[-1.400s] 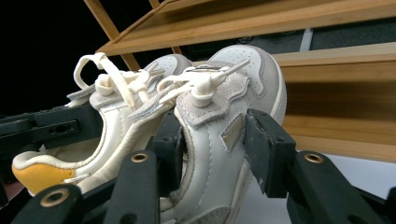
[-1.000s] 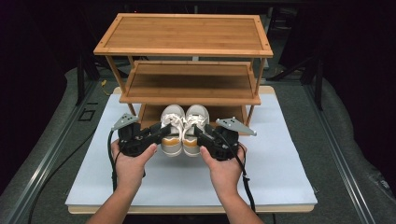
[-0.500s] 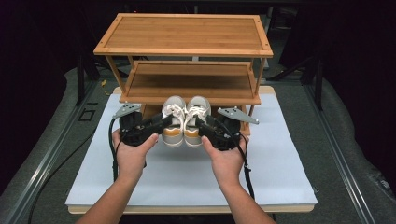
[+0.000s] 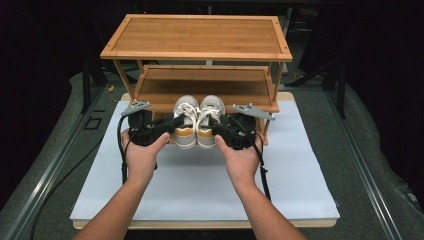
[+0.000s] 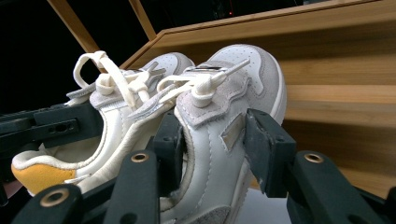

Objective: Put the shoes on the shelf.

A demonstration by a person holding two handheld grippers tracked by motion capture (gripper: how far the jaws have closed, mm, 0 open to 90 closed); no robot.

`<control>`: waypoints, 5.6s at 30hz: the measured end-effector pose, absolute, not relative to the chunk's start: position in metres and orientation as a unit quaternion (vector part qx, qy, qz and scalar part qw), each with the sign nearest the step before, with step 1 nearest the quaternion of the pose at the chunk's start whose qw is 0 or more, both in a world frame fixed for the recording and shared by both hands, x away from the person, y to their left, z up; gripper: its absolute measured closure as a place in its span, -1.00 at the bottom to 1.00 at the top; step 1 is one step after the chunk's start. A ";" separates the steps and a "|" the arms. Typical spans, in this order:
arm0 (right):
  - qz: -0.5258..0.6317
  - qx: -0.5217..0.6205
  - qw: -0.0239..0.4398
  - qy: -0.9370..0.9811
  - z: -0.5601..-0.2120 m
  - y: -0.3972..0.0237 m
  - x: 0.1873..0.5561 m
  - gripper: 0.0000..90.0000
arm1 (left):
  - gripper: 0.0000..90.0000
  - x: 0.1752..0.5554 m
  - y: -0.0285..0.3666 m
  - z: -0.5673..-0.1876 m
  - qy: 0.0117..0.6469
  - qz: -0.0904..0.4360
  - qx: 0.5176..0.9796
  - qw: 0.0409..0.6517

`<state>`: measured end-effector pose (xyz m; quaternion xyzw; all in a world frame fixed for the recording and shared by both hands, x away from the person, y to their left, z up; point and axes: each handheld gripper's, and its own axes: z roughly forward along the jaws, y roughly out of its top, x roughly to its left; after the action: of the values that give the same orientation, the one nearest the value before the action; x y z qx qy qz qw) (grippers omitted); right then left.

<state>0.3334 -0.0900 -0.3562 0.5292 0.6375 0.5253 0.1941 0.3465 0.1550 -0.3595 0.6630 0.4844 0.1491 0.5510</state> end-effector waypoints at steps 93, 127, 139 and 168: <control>0.506 0.564 0.144 0.636 -0.351 -0.094 0.450 0.18 | 0.16 0.457 0.157 -0.356 0.524 0.110 0.659 0.528; 0.521 0.555 0.154 0.630 -0.339 -0.098 0.445 0.29 | 0.05 0.464 0.155 -0.349 0.524 0.095 0.669 0.518; 0.518 0.554 0.152 0.633 -0.337 -0.100 0.442 0.30 | 0.09 0.458 0.156 -0.338 0.514 0.120 0.675 0.516; 0.526 0.544 0.179 0.630 -0.331 -0.124 0.410 0.69 | 0.57 0.425 0.191 -0.342 0.508 0.131 0.665 0.532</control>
<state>0.4100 -0.1243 -0.3308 0.5435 0.6296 0.5256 0.1786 0.4246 0.1910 -0.3425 0.6650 0.5075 0.1308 0.5321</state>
